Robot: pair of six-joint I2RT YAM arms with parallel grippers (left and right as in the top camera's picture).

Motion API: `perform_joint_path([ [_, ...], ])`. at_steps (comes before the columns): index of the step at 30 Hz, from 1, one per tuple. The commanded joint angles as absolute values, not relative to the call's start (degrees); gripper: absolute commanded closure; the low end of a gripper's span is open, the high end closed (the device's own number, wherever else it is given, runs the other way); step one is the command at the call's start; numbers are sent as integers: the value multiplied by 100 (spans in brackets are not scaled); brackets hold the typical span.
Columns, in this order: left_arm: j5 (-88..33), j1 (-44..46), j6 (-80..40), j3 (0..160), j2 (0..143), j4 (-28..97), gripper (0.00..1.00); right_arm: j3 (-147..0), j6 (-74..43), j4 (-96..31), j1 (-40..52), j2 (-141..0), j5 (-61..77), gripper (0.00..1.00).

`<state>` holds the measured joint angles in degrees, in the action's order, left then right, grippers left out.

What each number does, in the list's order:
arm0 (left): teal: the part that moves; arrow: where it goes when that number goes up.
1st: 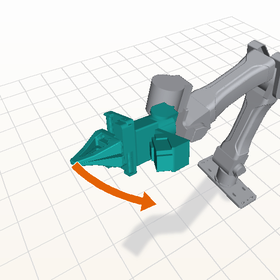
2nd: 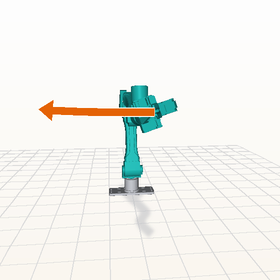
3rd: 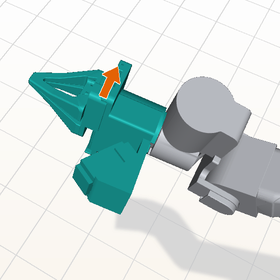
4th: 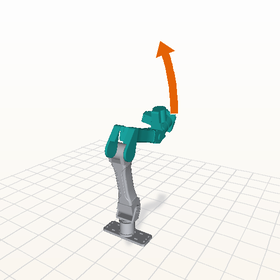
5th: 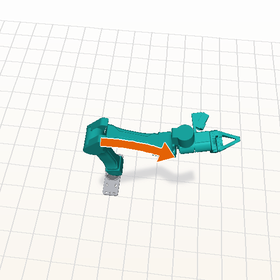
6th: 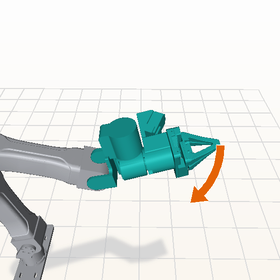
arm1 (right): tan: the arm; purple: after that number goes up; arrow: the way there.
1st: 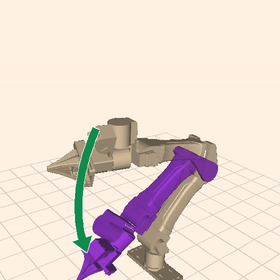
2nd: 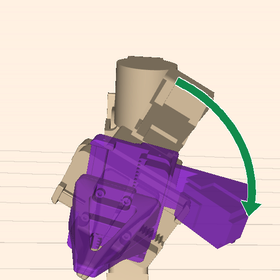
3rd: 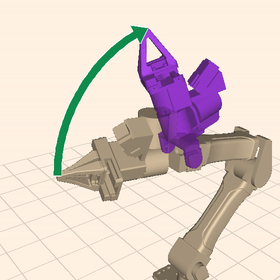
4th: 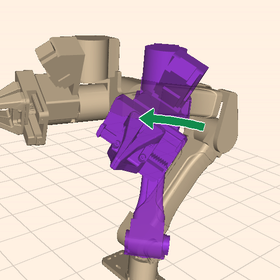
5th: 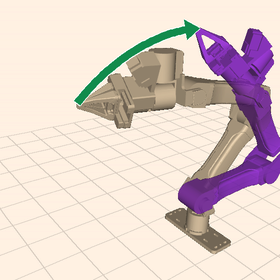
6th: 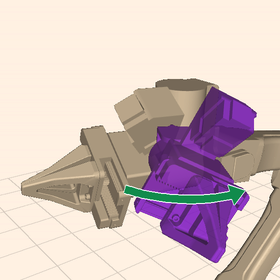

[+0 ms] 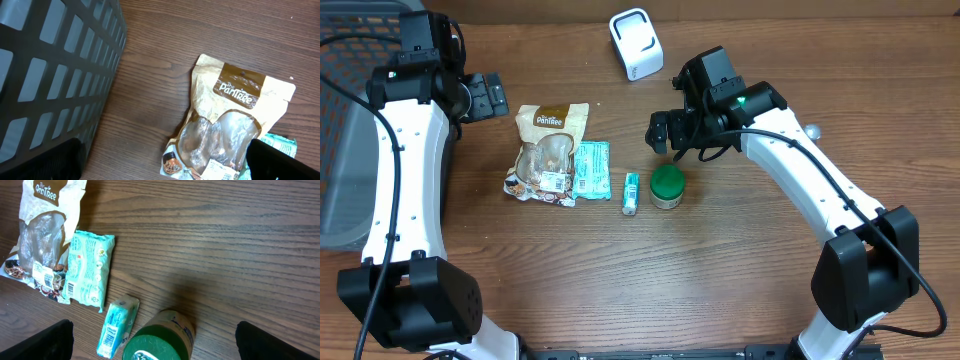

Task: Scan the item barcode
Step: 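Move the right gripper left over the green-lidded tub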

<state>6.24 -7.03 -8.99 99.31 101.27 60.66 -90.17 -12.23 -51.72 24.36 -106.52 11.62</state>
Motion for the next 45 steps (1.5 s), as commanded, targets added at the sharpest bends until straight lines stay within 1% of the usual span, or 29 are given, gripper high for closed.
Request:
perform_joint_path([
  [1, 701, -749, -878, 10018, 10116, 6064, 0, -9004, -1240, -5157, 2443, -10589, 1170, 0],
  [16, 701, -749, -878, 10018, 10116, 6064, 0, -9004, -1238, -5157, 2443, -10589, 1166, 0],
  [20, 701, -749, -878, 10018, 10116, 6064, 0, -9004, -1238, -5162, 2443, -10589, 1166, 8],
  [24, 701, -749, -878, 10018, 10116, 6064, 0, -9004, -1238, -5199, 2443, -10589, 1164, 10],
  [45, 703, -749, -878, 10018, 10116, 6064, 0, -9004, -1245, -5701, 2443, -10589, 950, 12],
])
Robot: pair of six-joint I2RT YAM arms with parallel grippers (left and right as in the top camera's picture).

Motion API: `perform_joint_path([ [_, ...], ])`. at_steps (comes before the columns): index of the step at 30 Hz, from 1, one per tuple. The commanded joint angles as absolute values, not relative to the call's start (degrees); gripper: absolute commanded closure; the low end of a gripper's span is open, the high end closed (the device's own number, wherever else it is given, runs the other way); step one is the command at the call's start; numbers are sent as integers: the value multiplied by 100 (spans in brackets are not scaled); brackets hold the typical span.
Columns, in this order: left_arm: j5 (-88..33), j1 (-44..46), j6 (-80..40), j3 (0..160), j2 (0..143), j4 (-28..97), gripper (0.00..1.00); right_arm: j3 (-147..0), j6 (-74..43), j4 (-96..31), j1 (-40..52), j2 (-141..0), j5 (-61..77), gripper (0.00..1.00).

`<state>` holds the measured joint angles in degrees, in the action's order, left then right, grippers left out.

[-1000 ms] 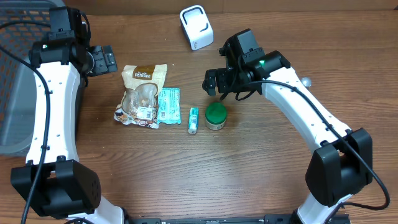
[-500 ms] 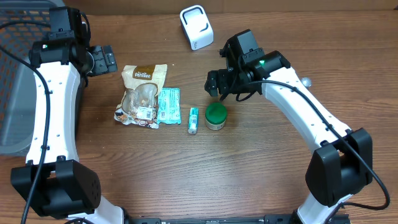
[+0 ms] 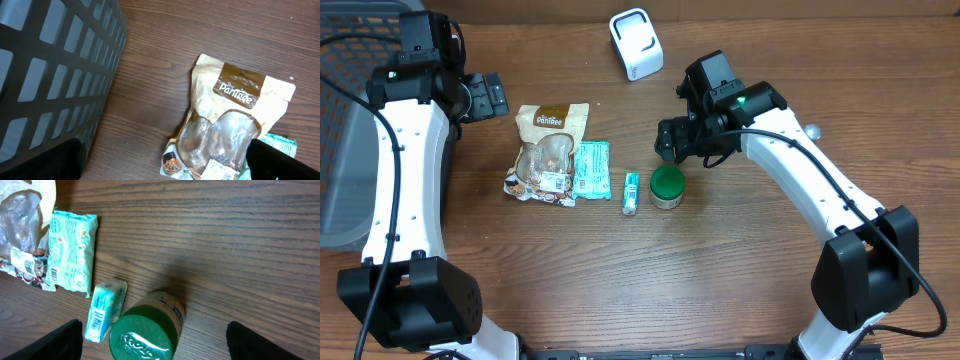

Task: Scan the item barcode
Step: 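Move the right gripper left over the green-lidded tub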

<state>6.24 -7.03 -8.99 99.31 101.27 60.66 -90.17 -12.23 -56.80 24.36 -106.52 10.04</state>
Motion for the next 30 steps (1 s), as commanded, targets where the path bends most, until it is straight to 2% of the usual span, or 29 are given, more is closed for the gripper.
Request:
perform_joint_path([
  [1, 703, -749, -878, 10018, 10116, 6064, 0, -9004, -1245, -5719, 2443, -10589, 947, 12],
  [19, 701, -749, -878, 10018, 10116, 6064, 1, -9004, -1245, -5734, 2443, -10589, 941, 11],
  [30, 701, -749, -878, 10018, 10116, 6064, 0, -9004, -1828, -5739, 2443, -10589, 499, 11],
])
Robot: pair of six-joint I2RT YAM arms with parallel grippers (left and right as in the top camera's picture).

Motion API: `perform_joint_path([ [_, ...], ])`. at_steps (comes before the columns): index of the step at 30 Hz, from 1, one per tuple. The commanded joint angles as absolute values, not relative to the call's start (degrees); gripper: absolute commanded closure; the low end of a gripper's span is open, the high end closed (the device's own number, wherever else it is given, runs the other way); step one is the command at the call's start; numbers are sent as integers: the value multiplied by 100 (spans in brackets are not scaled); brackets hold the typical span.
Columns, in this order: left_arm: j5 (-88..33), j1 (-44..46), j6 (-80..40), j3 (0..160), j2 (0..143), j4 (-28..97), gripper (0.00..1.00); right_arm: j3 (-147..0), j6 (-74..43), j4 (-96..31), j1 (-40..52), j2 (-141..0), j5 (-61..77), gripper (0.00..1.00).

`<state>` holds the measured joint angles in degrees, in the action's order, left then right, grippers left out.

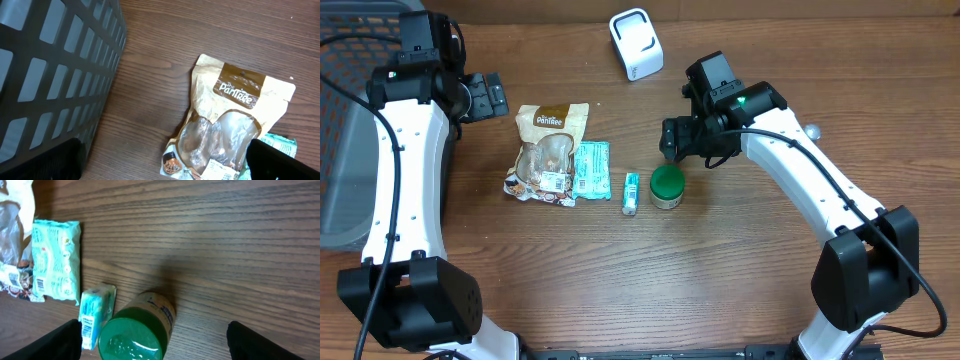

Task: Scan the item barcode
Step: 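Move the right gripper left over the green-lidded tub, then lower the right gripper around the green-lidded tub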

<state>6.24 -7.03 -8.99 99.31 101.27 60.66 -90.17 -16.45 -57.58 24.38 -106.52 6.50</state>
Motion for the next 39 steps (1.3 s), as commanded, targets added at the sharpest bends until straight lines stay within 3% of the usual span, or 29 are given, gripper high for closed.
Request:
perform_joint_path([
  [1, 703, -749, -878, 10018, 10116, 6064, 0, -9004, -1828, -5741, 2443, -10589, 497, 11],
  [39, 703, -749, -878, 10018, 10116, 6064, 0, -9004, -2178, -5996, 2460, -10589, 495, 11],
])
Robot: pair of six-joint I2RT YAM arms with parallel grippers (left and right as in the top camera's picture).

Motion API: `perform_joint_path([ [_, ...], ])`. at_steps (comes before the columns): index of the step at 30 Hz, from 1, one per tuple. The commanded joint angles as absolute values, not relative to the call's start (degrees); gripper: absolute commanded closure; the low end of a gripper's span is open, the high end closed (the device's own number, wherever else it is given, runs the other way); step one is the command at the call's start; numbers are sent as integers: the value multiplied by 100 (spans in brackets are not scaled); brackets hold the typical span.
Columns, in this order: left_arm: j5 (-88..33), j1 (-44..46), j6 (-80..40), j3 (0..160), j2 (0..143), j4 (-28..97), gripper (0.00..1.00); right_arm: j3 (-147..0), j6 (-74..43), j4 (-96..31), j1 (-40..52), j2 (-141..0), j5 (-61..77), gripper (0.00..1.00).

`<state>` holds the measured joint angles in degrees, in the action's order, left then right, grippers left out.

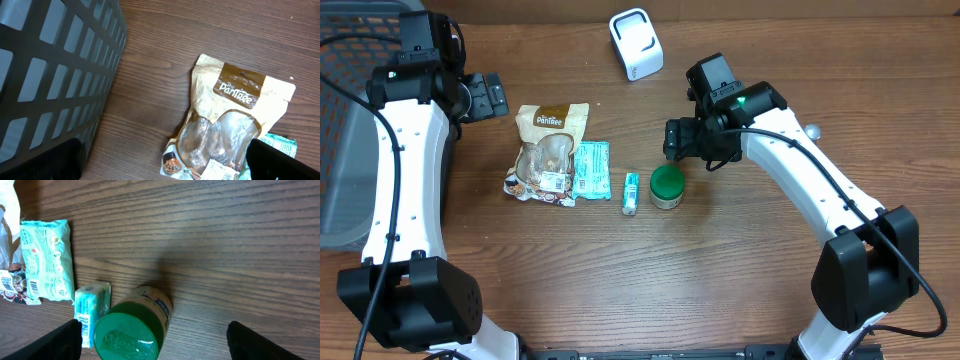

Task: Scan the item barcode
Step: 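Lower the right gripper around the green-lidded tub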

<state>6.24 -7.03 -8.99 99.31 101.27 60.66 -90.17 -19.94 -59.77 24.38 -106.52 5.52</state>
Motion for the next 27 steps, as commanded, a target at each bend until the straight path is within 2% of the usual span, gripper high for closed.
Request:
perform_joint_path([
  [1, 701, -749, -878, 10018, 10116, 6064, 0, -9004, -2226, -6007, 2477, -10589, 491, 11],
  [8, 701, -749, -878, 10018, 10116, 6064, 0, -9004, -2296, -6018, 2823, -10589, 449, 11],
  [16, 703, -749, -878, 10018, 10116, 6064, 0, -9004, -2908, -6104, 3413, -10626, -261, 11],
  [27, 701, -749, -878, 10018, 10116, 6064, 0, -8997, -2926, -6187, 3793, -11002, -510, 11],
])
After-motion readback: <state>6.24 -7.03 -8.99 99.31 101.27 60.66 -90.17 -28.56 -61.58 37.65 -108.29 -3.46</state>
